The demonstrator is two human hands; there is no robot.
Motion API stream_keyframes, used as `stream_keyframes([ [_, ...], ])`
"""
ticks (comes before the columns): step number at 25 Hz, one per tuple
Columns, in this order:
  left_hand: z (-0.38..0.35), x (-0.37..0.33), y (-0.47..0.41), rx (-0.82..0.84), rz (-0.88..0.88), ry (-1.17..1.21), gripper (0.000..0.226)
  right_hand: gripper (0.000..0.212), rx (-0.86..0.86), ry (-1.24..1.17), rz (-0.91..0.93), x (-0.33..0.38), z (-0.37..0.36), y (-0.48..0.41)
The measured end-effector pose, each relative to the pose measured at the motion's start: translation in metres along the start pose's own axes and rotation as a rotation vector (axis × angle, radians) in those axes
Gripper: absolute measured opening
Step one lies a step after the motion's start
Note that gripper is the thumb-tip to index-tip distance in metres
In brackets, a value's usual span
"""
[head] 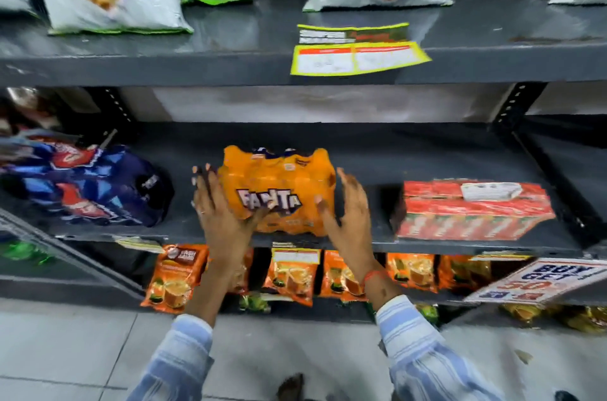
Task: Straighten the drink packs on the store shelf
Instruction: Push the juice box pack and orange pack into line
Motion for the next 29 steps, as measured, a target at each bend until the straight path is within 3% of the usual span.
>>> stream_keyframes([
  [2, 0.015, 0.023, -0.014, 0.100, 0.158, 0.132, 0.123, 0.072, 0.079, -0.051, -0.069, 0.005, -0.019, -0.007],
  [4, 0.019, 0.031, -0.017, 0.170, 0.215, 0.215, 0.109, 0.066, 0.100, -0.103, -0.138, 0.005, -0.020, -0.013],
  [22, -0.005, 0.032, -0.008, 0.206, 0.217, 0.259, 0.115, 0.057, 0.078, -0.127, -0.204, -0.010, 0.000, -0.002],
  [24, 0.000, 0.018, -0.003, 0.215, 0.172, 0.206, 0.114, 0.060, -0.084, -0.016, -0.218, 0.011, 0.000, 0.005],
  [26, 0.016, 0.004, -0.006, 0.159, 0.035, 0.126, 0.102, 0.056, -0.326, 0.095, -0.120, 0.052, -0.007, 0.011],
  [29, 0.063, -0.006, -0.022, 0.016, -0.196, 0.090, 0.081, 0.048, -0.383, 0.021, 0.018, 0.123, -0.046, 0.010],
])
Point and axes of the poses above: each hand's wrist, its own y-axis away from the middle knuckle, its own z-axis out of the back of the hand, x = y × z, the point moved 2 cm from there along -y, towards the middle knuckle, and after that the axes turned 15 degrees about y, right-handed, at the moved point
